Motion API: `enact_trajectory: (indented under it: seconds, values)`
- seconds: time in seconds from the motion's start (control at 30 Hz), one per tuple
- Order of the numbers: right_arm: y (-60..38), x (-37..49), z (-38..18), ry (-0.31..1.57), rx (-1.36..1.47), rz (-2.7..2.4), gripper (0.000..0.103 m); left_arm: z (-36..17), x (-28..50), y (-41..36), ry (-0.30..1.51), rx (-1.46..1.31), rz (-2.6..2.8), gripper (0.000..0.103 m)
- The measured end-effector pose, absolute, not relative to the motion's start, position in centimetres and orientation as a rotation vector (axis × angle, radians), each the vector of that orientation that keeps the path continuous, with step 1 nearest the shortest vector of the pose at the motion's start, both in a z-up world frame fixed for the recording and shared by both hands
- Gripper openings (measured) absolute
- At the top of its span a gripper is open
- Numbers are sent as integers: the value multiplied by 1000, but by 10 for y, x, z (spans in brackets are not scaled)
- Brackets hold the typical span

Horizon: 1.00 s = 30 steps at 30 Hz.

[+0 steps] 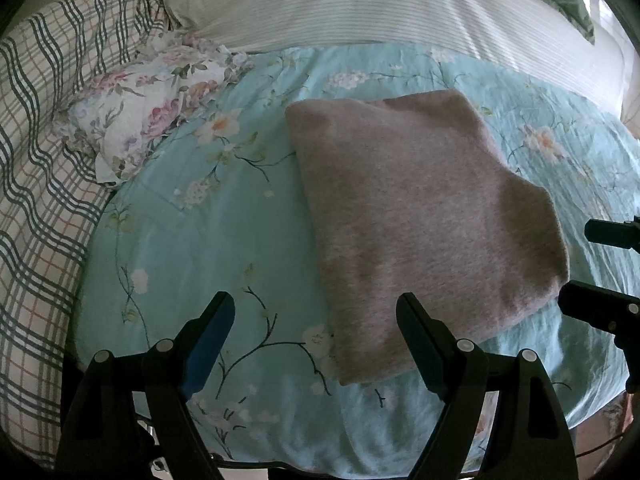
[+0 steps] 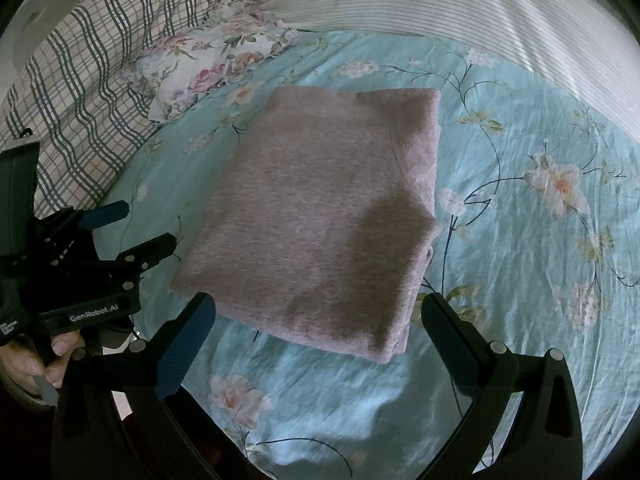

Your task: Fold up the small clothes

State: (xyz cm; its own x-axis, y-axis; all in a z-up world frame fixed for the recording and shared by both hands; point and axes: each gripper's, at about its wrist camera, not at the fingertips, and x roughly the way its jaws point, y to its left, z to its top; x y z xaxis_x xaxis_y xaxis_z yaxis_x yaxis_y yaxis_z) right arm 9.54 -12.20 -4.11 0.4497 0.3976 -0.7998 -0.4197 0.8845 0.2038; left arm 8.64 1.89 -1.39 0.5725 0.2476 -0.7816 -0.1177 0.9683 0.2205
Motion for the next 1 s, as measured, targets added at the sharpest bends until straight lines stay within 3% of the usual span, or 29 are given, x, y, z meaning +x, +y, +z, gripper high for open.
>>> enact_trajectory:
  seconds: [1.0]
  values:
    - [-120, 97, -41, 982, -20, 512, 103, -16, 88, 20, 946, 142, 209, 83]
